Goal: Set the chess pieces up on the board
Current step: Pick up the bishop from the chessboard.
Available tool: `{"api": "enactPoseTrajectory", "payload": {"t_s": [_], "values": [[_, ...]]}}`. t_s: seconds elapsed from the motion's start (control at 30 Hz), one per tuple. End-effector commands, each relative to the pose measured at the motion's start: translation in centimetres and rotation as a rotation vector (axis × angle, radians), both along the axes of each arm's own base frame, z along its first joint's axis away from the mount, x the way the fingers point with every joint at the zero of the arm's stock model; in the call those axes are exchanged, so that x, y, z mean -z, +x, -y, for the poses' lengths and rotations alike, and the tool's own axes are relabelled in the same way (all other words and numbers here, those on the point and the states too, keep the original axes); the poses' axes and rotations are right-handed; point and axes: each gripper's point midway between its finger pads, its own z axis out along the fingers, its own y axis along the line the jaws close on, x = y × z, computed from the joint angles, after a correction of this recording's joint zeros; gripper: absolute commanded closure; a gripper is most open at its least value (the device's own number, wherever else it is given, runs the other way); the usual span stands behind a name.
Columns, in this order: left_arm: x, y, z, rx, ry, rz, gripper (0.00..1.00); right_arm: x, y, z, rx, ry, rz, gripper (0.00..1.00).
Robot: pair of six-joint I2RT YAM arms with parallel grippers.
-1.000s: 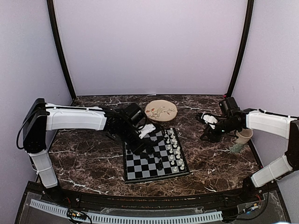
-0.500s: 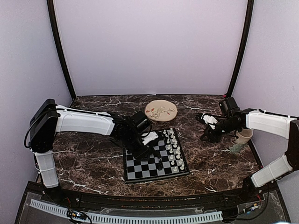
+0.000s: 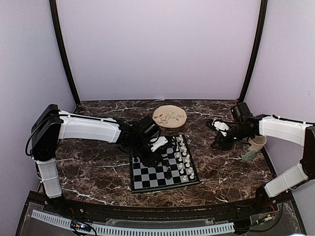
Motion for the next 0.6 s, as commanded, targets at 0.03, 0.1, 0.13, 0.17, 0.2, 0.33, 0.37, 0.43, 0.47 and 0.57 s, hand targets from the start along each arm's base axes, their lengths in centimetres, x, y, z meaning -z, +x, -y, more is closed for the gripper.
{"api": "enactPoseTrajectory", "payload": {"t_s": [0.03,0.1,0.13,0.17,0.2,0.33,0.37,0.43,0.47,0.57], "values": [[-1.1,-0.1,0.0,-0.004,-0.017,0.003,0.78,-0.4,0.4,-0.2,-0.012,-0.002,0.015,0.54],[-1.1,-0.3,-0.3,-0.001,-0.008,-0.002,0.81,-0.3,0.3,-0.2,-0.013,-0.003,0.014,0.54],[-1.2,-0.3,-0.4,0.0,-0.003,-0.003,0.82,-0.4,0.4,-0.2,-0.012,-0.002,0.014,0.54],[-1.2,-0.4,-0.6,0.0,0.0,-0.003,0.83,-0.3,0.3,-0.2,-0.013,-0.003,0.015,0.54],[-1.5,-0.5,-0.7,0.0,0.002,-0.002,0.85,-0.3,0.4,-0.2,-0.011,-0.003,0.014,0.54],[-3.1,-0.7,-0.9,0.008,-0.015,0.011,0.86,-0.4,0.4,-0.2,-0.011,-0.003,0.017,0.54],[-3.7,-0.6,-1.1,0.007,-0.017,0.025,0.86,-0.3,0.4,-0.2,-0.011,-0.004,0.014,0.54],[-4.5,-0.2,-1.6,0.004,-0.006,0.061,0.87,-0.3,0.4,-0.2,-0.012,-0.003,0.013,0.54],[-4.8,0.0,-1.9,0.004,0.004,0.076,0.87,-0.3,0.4,-0.2,-0.012,-0.004,0.013,0.54],[-5.2,0.7,-3.1,-0.009,0.033,0.102,0.87,-0.2,0.4,-0.2,-0.012,-0.004,0.009,0.54]]}}
